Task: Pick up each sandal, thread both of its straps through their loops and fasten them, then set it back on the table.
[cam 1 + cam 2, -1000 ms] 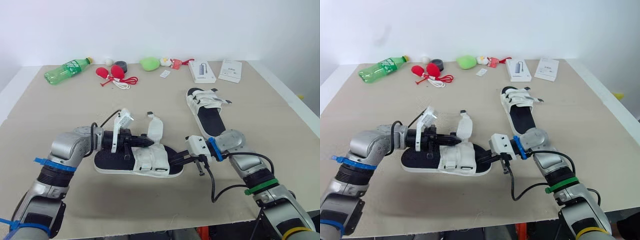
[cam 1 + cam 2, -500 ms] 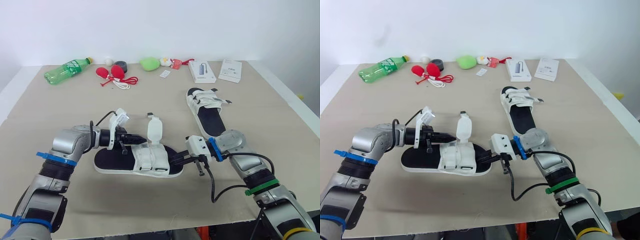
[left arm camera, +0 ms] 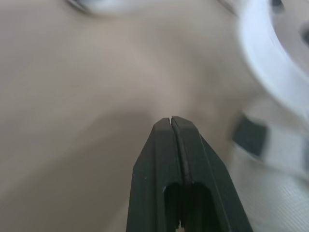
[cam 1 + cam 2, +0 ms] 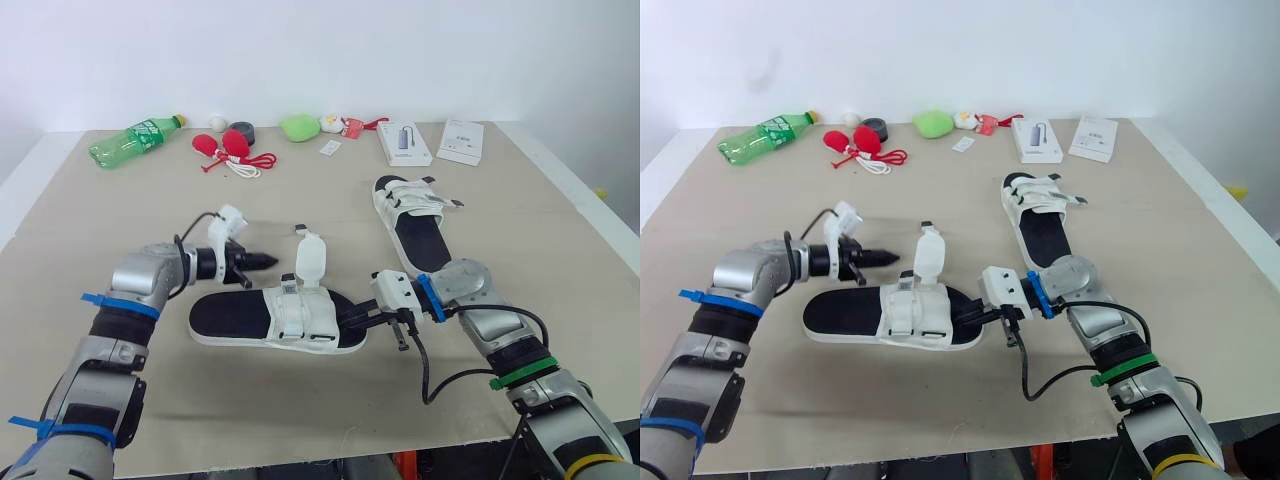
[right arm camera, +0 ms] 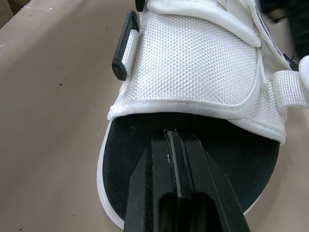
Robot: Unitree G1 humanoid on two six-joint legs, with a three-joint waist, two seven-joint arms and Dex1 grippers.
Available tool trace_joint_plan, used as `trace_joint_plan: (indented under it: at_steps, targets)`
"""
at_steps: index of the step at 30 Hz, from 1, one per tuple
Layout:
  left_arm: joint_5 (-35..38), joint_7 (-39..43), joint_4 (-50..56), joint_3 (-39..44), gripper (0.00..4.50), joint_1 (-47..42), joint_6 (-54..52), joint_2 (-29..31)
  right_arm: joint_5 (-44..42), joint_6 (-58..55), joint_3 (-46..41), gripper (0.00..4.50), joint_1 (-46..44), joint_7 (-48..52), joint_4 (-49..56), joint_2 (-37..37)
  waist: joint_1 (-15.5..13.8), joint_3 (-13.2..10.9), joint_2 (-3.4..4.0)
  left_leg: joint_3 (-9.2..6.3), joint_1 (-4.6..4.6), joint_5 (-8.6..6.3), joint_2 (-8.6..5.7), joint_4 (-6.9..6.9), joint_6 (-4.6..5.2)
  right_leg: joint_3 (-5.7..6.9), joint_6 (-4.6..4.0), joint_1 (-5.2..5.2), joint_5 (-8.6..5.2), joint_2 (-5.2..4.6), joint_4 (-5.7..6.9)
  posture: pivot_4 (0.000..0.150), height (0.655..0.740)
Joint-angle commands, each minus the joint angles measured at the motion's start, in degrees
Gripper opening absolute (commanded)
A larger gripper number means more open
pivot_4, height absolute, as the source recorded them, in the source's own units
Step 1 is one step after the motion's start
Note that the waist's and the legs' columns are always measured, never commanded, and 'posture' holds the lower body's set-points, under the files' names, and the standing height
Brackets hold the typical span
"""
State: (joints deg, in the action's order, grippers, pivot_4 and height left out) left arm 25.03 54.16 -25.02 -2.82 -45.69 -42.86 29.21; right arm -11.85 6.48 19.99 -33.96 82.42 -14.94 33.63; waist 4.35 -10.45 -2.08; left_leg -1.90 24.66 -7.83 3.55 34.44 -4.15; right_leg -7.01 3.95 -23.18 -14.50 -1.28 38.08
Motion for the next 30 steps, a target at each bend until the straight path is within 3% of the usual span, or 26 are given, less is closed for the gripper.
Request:
trace_joint_plan:
  at_steps: [1,2,4,5,6,7,8,10,11,12,23,30]
  targets:
    - [1.94,0.02,-1.56,3.79,0.65,-3.81,-1.99,-0.33,3.72,-0.43,0.77,0.00,0.51,-0.66,-2.12,0.88,0.01,0.00,0.00,0.00,0.00,0.00,0.00,0.00,0.00,0.00,0.00,0.00,0.00,0.00,0.00,0.150,0.7400]
    - [1.71,0.67,-1.77,3.49,1.35,-3.96,-2.50,-0.24,3.73,-0.41,0.76,0.00,0.51,-0.69,-2.14,0.88,0.01,0.00,0.00,0.00,0.00,0.00,0.00,-0.02,0.00,0.00,0.02,0.00,0.00,0.00,0.00,0.150,0.7400]
    - [1.92,0.75,-2.64,3.79,1.48,-4.30,-3.75,-0.79,3.74,-0.33,0.76,0.00,0.51,-0.71,-2.22,0.91,0.01,0.00,0.00,0.00,0.00,0.00,0.00,-0.03,0.00,0.00,0.03,0.00,0.00,0.00,0.00,0.150,0.7400]
    - [2.30,1.40,-3.01,3.32,2.13,-4.54,-5.60,-1.12,3.77,-0.23,0.75,0.00,0.50,-0.72,-2.33,0.93,0.01,0.00,0.00,0.00,0.00,0.00,0.00,-0.03,-0.01,0.00,0.05,0.00,0.01,0.01,0.00,0.150,0.7400]
    - [2.50,2.06,-3.16,2.67,2.36,-4.66,-7.08,-1.44,3.80,-0.14,0.74,0.00,0.49,-0.73,-2.43,0.95,0.03,0.00,0.00,0.00,0.00,0.00,0.00,-0.03,0.00,0.00,0.05,0.00,0.01,0.01,0.00,0.150,0.7400]
    - [3.00,2.91,-3.30,1.98,3.03,-4.89,-9.33,-1.73,3.81,-0.08,0.73,0.00,0.49,-0.75,-2.49,0.97,0.03,0.00,0.00,0.00,0.01,0.00,0.00,-0.02,-0.01,0.00,0.04,-0.01,0.01,0.01,0.00,0.150,0.7400]
    - [3.55,3.87,-3.45,1.52,3.20,-5.19,-11.04,-2.14,3.83,0.00,0.72,0.00,0.52,-0.76,-2.54,1.00,0.04,0.00,0.00,0.00,0.01,0.00,-0.01,-0.02,-0.01,0.00,0.05,-0.01,0.01,0.01,0.00,0.150,0.7400]
    - [4.68,4.56,-4.68,2.14,3.99,-6.35,-13.86,-3.16,3.86,0.12,0.69,0.00,0.57,-0.82,-2.57,1.04,0.07,0.00,0.00,0.00,0.01,0.01,-0.01,-0.02,-0.02,0.00,0.05,0.00,0.02,0.01,0.00,0.150,0.7400]
    - [4.75,5.37,-5.29,1.84,3.99,-7.11,-14.69,-3.40,3.87,0.14,0.67,0.00,0.62,-0.87,-2.51,1.07,0.10,0.00,0.00,0.00,0.01,0.00,-0.01,-0.02,-0.02,0.00,0.05,0.00,0.02,0.01,0.00,0.150,0.7400]
    - [4.69,5.92,-5.72,1.56,4.38,-7.64,-15.22,-3.51,3.89,0.17,0.66,0.00,0.61,-0.90,-2.53,1.07,0.10,0.00,0.00,-0.01,0.01,0.01,-0.01,-0.01,-0.02,0.00,0.05,0.00,0.02,0.00,0.00,0.150,0.7400]
    - [3.52,7.74,-15.62,1.19,4.38,-14.52,-15.02,-8.54,4.24,0.69,0.68,0.00,1.09,-1.63,-2.38,1.07,0.12,-0.01,-0.01,-0.04,0.02,0.03,-0.04,-0.01,-0.04,0.00,0.08,0.00,0.03,0.01,0.00,0.150,0.7400]
    - [4.39,3.64,-31.75,8.41,4.38,-23.28,-12.23,-14.33,4.25,0.35,0.71,0.00,1.46,-2.24,-1.41,0.93,0.14,-0.01,-0.03,-0.12,0.03,0.04,-0.10,0.00,-0.05,0.01,0.10,0.01,0.05,0.01,0.00,0.150,0.7400]
